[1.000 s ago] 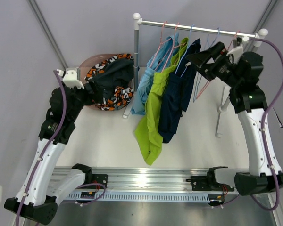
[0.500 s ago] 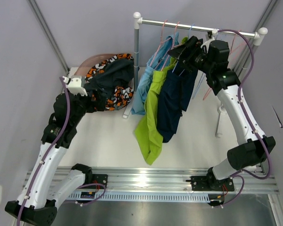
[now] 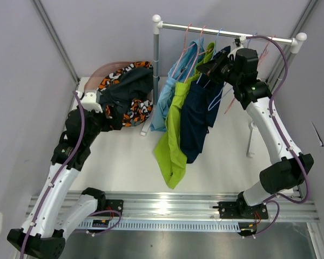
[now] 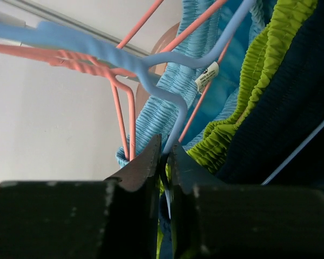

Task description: Remove the shorts from the hanger

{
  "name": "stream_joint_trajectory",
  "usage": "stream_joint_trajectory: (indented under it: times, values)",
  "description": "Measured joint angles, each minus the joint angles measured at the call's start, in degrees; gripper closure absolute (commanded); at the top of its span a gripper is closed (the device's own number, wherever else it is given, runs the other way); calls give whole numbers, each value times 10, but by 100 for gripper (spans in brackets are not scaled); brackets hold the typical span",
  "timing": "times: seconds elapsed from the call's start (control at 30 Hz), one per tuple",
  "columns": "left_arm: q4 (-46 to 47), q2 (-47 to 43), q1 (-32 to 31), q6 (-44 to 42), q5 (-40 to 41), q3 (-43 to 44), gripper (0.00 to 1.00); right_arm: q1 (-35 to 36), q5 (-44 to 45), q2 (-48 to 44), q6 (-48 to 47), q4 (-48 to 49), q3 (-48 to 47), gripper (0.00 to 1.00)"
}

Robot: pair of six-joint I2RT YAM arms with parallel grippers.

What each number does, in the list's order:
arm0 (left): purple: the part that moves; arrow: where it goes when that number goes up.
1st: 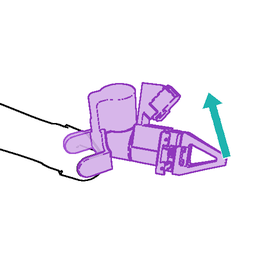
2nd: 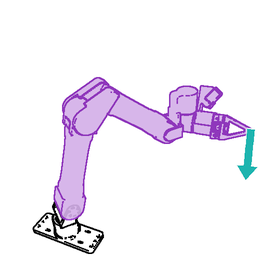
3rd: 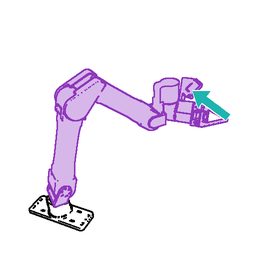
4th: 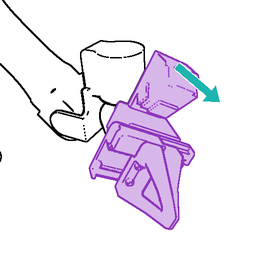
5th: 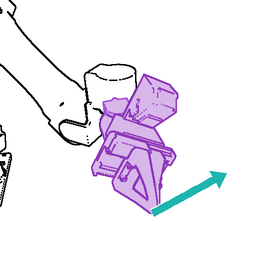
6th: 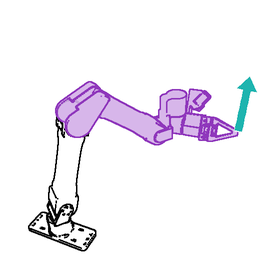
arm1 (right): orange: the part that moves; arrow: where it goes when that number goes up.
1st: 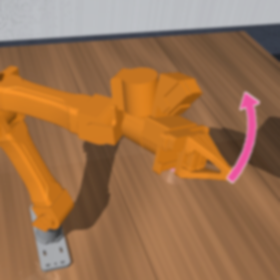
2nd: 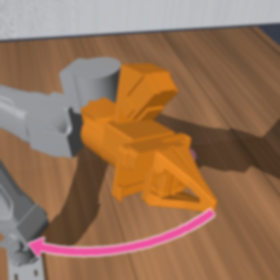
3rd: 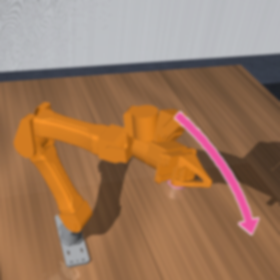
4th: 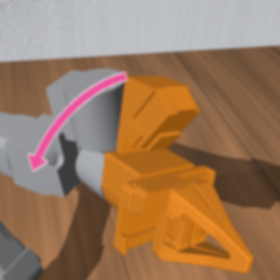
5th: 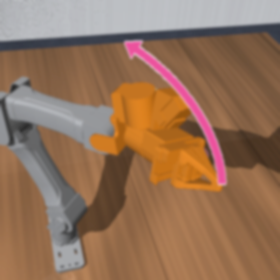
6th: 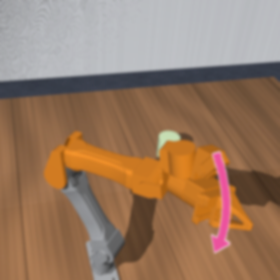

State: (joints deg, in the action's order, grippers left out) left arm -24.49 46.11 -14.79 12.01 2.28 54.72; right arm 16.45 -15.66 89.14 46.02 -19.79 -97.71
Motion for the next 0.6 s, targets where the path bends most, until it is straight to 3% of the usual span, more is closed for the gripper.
stream_joint_trajectory:
  times: [0.13, 0.33, 0.47, 0.6]
  values:
    - [1, 2, 0, 0, -3, -2, 1, 0, 5, -9, -7, -10, 0, 100]
    - [0, 31, -50, -8, -57, 34, 1, 1, 12, -19, -11, -41, -10, 100]
    - [27, 54, -130, -20, -151, 86, 1, 1, 17, -24, -17, -69, -33, 100]
    - [109, 70, -181, -9, -254, 108, 1, 1, 22, -37, -22, -95, -64, 100]
